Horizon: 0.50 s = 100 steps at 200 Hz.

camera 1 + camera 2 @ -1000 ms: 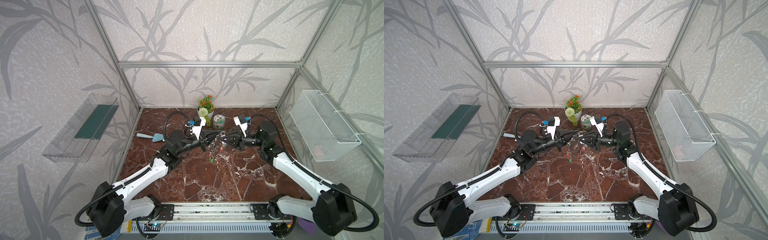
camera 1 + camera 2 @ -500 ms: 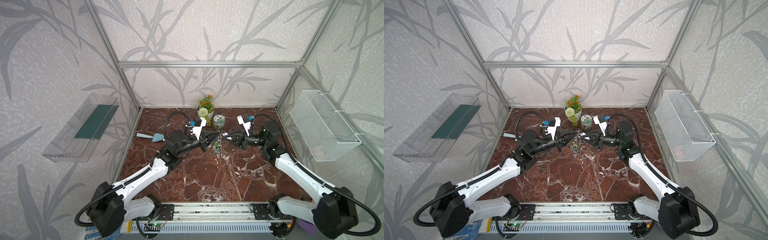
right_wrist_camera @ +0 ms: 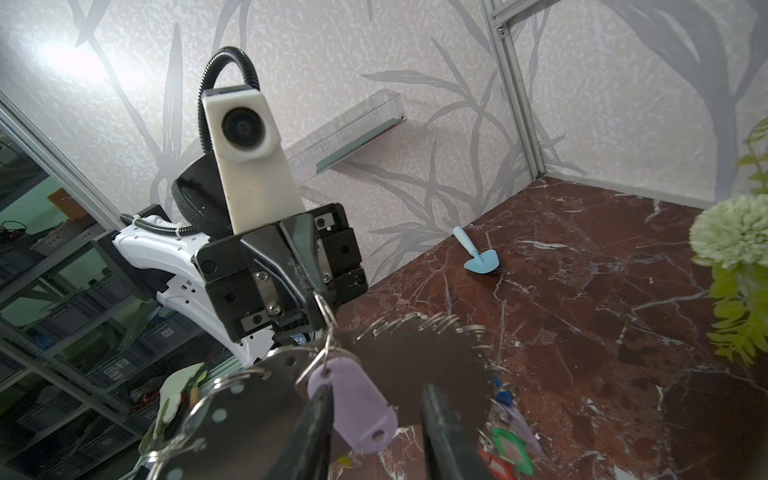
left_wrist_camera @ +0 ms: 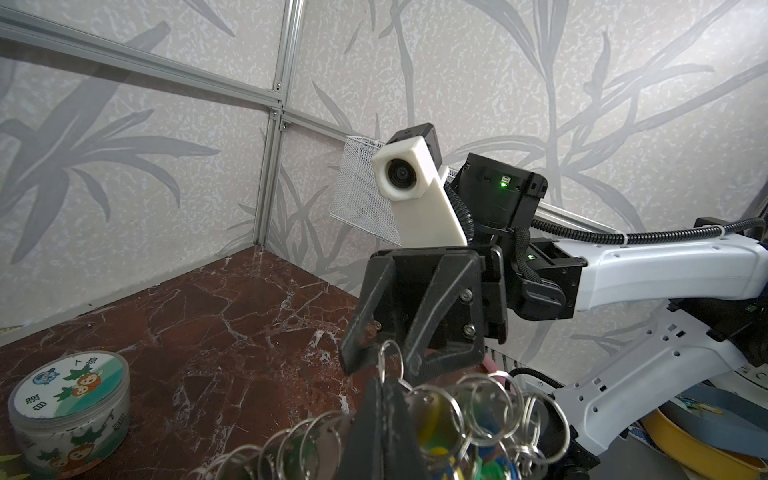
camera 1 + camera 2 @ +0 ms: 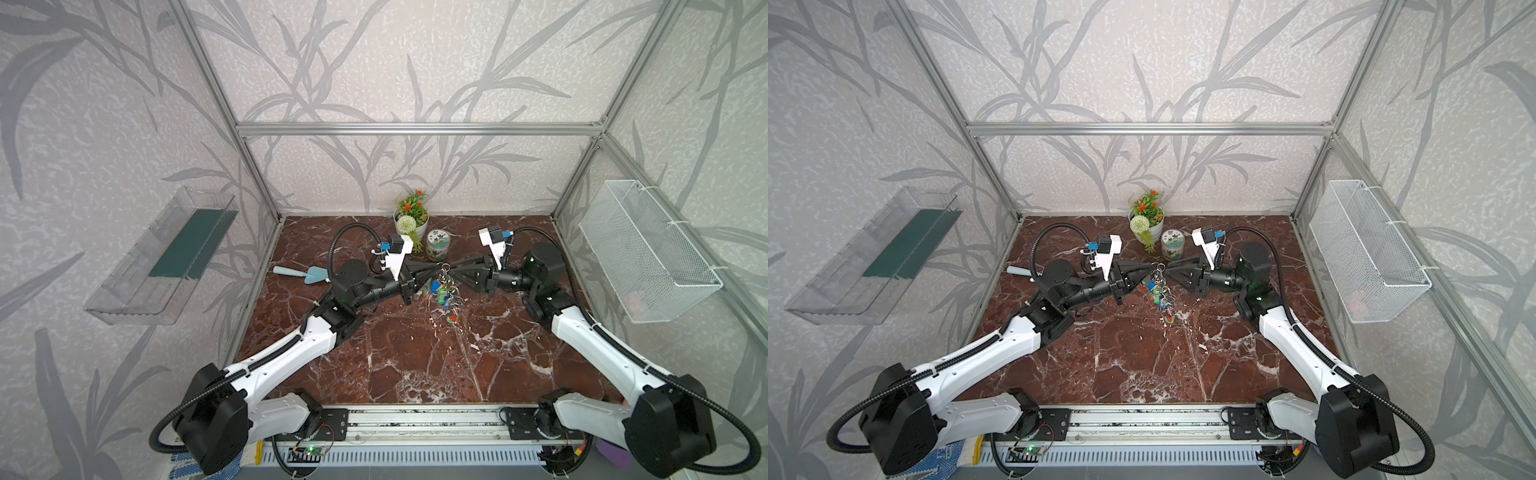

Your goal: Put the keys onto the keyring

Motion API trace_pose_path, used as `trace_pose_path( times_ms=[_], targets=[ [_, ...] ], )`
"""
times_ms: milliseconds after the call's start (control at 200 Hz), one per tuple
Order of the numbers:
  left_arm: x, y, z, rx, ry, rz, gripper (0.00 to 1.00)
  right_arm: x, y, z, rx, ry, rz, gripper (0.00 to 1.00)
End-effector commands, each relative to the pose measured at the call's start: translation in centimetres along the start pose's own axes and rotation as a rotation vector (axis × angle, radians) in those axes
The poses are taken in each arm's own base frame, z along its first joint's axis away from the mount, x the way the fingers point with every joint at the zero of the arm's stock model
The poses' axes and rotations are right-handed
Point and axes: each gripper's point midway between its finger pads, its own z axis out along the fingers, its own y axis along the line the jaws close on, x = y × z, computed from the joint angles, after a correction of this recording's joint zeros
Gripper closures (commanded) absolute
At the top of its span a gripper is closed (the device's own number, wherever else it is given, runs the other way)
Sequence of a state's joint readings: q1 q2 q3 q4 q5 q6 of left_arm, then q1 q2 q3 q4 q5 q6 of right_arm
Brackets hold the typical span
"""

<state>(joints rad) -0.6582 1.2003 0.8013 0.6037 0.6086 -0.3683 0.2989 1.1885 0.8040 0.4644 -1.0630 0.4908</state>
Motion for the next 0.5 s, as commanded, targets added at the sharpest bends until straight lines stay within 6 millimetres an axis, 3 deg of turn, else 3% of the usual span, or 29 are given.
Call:
trace_pose_path(
  times_ms=[0,140,345,495],
  targets=[
    [-3.6,-1.9,-0.4,0.061,-0.105,0.066,1.0,-2.6,0.8,-1.0,0.025,-0.069,-0.06,0.6],
    [-3.5,-2.2,-0.4,0.076,-0.102,0.061,1.0,-3.1,1.2,-0.7,-0.009,-0.07,-0.058,0.58],
    [-3.3,-2.2,-0.3,0.087,-0.094,0.056,1.0,-2.9,3.3,1.0,-0.086,-0.027,-0.099,0.56],
    [-3.4,-2.5,-0.3,0.102,-0.099,0.051,1.0,-2.6,3.1,1.8,-0.104,-0.008,-0.087,0.58]
  ],
)
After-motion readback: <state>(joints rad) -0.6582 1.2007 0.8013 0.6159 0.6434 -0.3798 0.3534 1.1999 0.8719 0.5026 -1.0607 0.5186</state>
